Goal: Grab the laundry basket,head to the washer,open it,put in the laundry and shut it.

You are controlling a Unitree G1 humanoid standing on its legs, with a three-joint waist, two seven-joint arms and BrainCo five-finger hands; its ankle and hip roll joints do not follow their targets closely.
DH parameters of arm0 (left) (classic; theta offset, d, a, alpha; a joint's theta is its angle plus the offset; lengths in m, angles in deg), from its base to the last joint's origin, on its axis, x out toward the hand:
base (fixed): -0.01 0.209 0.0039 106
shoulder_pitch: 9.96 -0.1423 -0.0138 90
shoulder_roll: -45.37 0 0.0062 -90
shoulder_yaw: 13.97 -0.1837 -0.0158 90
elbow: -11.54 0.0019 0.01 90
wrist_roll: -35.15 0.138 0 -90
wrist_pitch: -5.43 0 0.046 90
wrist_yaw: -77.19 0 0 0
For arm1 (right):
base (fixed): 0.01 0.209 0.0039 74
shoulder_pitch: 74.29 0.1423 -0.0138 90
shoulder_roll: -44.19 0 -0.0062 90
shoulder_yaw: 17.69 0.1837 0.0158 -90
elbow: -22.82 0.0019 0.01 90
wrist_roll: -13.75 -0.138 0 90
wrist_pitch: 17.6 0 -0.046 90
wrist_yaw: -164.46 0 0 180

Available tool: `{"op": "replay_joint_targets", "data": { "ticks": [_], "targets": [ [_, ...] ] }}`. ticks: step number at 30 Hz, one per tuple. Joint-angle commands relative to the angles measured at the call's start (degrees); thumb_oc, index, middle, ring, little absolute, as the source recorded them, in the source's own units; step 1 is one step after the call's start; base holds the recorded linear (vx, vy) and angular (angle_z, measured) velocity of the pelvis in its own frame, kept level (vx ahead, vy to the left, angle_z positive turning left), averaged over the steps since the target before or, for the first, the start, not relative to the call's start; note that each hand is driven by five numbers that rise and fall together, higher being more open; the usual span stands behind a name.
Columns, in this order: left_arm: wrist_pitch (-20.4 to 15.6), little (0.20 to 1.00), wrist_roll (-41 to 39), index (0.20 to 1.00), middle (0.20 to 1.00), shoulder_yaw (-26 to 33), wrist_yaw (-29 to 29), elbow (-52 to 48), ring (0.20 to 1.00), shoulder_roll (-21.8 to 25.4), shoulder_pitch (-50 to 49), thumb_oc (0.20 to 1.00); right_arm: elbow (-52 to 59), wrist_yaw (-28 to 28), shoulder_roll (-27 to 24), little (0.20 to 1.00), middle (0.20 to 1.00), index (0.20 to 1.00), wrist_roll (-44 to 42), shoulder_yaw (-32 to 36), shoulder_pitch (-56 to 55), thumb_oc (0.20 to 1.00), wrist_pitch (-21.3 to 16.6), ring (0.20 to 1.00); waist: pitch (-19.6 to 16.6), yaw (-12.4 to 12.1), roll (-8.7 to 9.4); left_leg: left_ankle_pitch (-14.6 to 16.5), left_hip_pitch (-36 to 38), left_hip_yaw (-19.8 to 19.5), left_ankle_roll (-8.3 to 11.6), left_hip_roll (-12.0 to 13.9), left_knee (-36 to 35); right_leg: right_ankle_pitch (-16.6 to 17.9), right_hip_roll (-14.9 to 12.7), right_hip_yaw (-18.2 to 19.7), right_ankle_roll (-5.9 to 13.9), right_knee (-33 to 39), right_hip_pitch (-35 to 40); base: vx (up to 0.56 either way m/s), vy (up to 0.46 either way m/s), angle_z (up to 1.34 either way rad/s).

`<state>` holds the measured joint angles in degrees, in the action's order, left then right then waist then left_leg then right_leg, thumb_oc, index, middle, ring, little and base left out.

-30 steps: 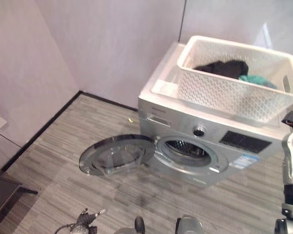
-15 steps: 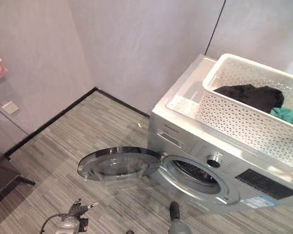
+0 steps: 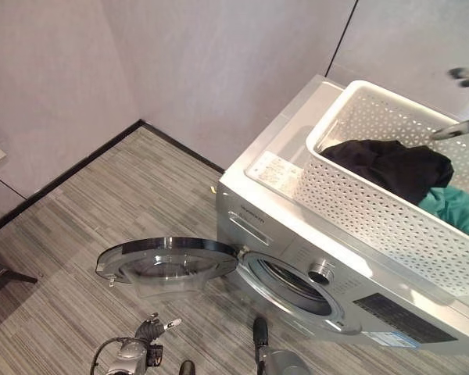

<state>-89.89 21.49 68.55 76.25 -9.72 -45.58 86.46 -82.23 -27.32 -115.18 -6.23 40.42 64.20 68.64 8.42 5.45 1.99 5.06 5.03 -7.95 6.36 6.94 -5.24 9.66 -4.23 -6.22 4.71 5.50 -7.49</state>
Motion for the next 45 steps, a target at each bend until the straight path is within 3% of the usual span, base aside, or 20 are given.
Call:
{"op": "replay_joint_targets", "data": {
  "ticks": [1, 9, 21, 26, 29, 34, 39, 40, 41, 42, 43, 44, 45],
  "targets": [
    [-1.3, 1.000, -2.2, 1.000, 1.000, -1.6, -0.7, 2.3, 1.000, 3.0, -0.6, 1.000, -0.8, -0.3, -1.8, 1.000, 1.000, 1.000, -1.5, -1.0, 3.0, 1.000, -1.3, 1.000, -2.7, -0.9, 3.85, -1.6, -1.1, 3.3, 2.38, 3.4, 0.2, -4.5, -5.9, 3.4, 4.83, -4.6, -1.5, 0.01, 0.022, -0.20],
    [-1.2, 1.000, -2.7, 1.000, 1.000, 1.5, -1.9, 3.6, 1.000, 2.7, -2.3, 1.000, 5.2, -2.9, -5.2, 1.000, 1.000, 1.000, -0.4, 8.5, -9.5, 1.000, -2.3, 1.000, -3.0, -0.5, 4.69, -0.8, -0.4, 4.4, 2.41, 3.8, 0.2, -4.3, -5.8, 3.9, 4.95, -4.3, -1.5, 0.01, 0.010, -0.04],
    [-1.1, 1.000, -4.0, 1.000, 1.000, 1.5, -2.6, 3.3, 1.000, 1.9, -2.7, 1.000, 2.7, -5.5, -2.9, 1.000, 1.000, 1.000, 2.6, 6.7, -12.8, 1.000, -0.9, 1.000, -1.9, -1.2, 4.79, -0.7, -0.9, 4.5, 2.32, 3.7, 0.2, -4.1, -6.0, 4.3, 5.01, -3.9, -2.1, 0.00, 0.003, -0.02],
    [-1.3, 1.000, -5.0, 1.000, 1.000, 0.4, -2.4, 2.5, 1.000, 1.8, -2.2, 1.000, -0.2, -6.7, -0.9, 1.000, 1.000, 1.000, 4.1, -2.1, -5.9, 1.000, -0.3, 1.000, -0.5, -1.9, 4.65, -1.2, -2.5, 4.1, 2.35, 3.5, 0.2, -3.9, -6.2, 4.0, 5.03, -3.6, -3.2, -0.02, -0.001, -0.02],
    [-1.9, 1.000, -6.3, 1.000, 1.000, -0.6, -1.4, 1.5, 1.000, 2.2, -1.2, 1.000, -4.1, -6.4, 2.4, 1.000, 1.000, 1.000, 6.2, -12.1, 4.1, 1.000, 0.2, 1.000, 1.6, -2.8, 4.24, -2.2, -5.0, 3.3, 2.39, 3.3, 0.2, -3.6, -6.5, 3.5, 4.89, -3.8, -4.9, -0.05, -0.015, 0.01],
    [-2.5, 1.000, -8.1, 1.000, 1.000, -0.8, -0.4, 0.5, 1.000, 2.6, -0.6, 1.000, -8.0, -6.1, 4.2, 1.000, 1.000, 1.000, 8.1, -17.7, 9.8, 1.000, 0.5, 1.000, 3.4, -3.4, 4.16, -3.3, -7.2, 2.6, 2.45, 3.1, 0.2, -3.1, -6.6, 2.9, 4.86, -3.7, -6.3, -0.03, -0.013, 0.10],
    [-2.5, 1.000, -8.8, 1.000, 1.000, -1.6, -0.2, 0.4, 1.000, 2.8, 0.4, 1.000, -9.8, -9.1, 6.5, 1.000, 1.000, 1.000, 11.3, -22.6, 10.3, 1.000, 2.0, 1.000, 5.3, -3.9, 4.32, -3.9, -9.2, 2.1, 2.57, 3.3, 0.2, -3.0, -6.6, 2.2, 4.71, -3.9, -7.6, -0.01, -0.017, 0.02],
    [-2.4, 1.000, -8.8, 1.000, 1.000, -1.7, -0.2, 0.4, 1.000, 2.8, 0.5, 1.000, -9.0, -9.8, 6.9, 0.812, 0.812, 0.812, 11.7, -23.2, 9.3, 0.812, 2.1, 0.812, 5.6, -4.0, 4.35, -3.9, -9.4, 2.1, 2.58, 3.4, 0.2, -3.1, -6.6, 2.2, 4.66, -4.0, -7.8, 0.00, -0.023, 0.04],
    [-2.4, 1.000, -9.0, 1.000, 1.000, -1.6, -0.3, 0.4, 1.000, 2.4, 0.7, 1.000, -6.8, -11.2, 7.4, 0.322, 0.322, 0.322, 11.7, -22.7, 6.3, 0.322, 2.2, 0.322, 6.1, -4.0, 4.30, -4.1, -9.8, 2.0, 2.58, 3.5, 0.2, -3.1, -6.5, 2.2, 4.65, -4.0, -8.0, 0.00, -0.023, 0.08],
    [-2.4, 1.000, -9.0, 1.000, 1.000, -1.7, -0.3, 0.4, 1.000, 2.5, 0.7, 1.000, -6.7, -11.2, 7.3, 0.294, 0.294, 0.294, 11.8, -22.3, 5.9, 0.294, 2.2, 0.294, 6.1, -4.0, 4.35, -4.1, -9.8, 2.0, 2.58, 3.5, 0.2, -3.1, -6.5, 2.2, 4.65, -4.0, -8.0, 0.01, -0.021, 0.05],
    [-2.4, 1.000, -8.9, 1.000, 1.000, -1.6, -0.3, 0.4, 1.000, 2.3, 0.7, 1.000, -5.2, -11.8, 7.5, 0.325, 0.325, 0.325, 11.6, -21.4, 3.9, 0.325, 2.3, 0.325, 6.4, -4.0, 4.31, -4.1, -10.0, 2.0, 2.59, 3.5, 0.2, -3.1, -6.4, 2.1, 4.65, -4.0, -8.2, 0.00, -0.015, 0.05],
    [-2.4, 1.000, -9.0, 1.000, 1.000, -1.8, -0.4, 0.3, 1.000, 1.9, 0.8, 1.000, -4.0, -12.7, 8.4, 0.200, 0.200, 0.200, 11.0, -20.2, 1.1, 0.200, 2.5, 0.200, 6.6, -4.0, 4.27, -4.1, -10.1, 2.0, 2.60, 3.5, 0.2, -3.1, -6.4, 2.1, 4.64, -3.8, -8.3, 0.00, 0.000, 0.00],
    [-2.5, 1.000, -9.0, 1.000, 1.000, -1.9, -0.4, 0.3, 1.000, 1.7, 0.7, 1.000, -3.5, -12.7, 8.5, 0.200, 0.200, 0.200, 10.7, -19.5, -0.1, 0.200, 2.4, 0.200, 6.6, -3.9, 4.17, -4.1, -10.2, 2.0, 2.60, 3.5, 0.2, -3.0, -6.3, 2.2, 4.68, -3.7, -8.4, 0.00, 0.000, 0.00]
  ]
}}
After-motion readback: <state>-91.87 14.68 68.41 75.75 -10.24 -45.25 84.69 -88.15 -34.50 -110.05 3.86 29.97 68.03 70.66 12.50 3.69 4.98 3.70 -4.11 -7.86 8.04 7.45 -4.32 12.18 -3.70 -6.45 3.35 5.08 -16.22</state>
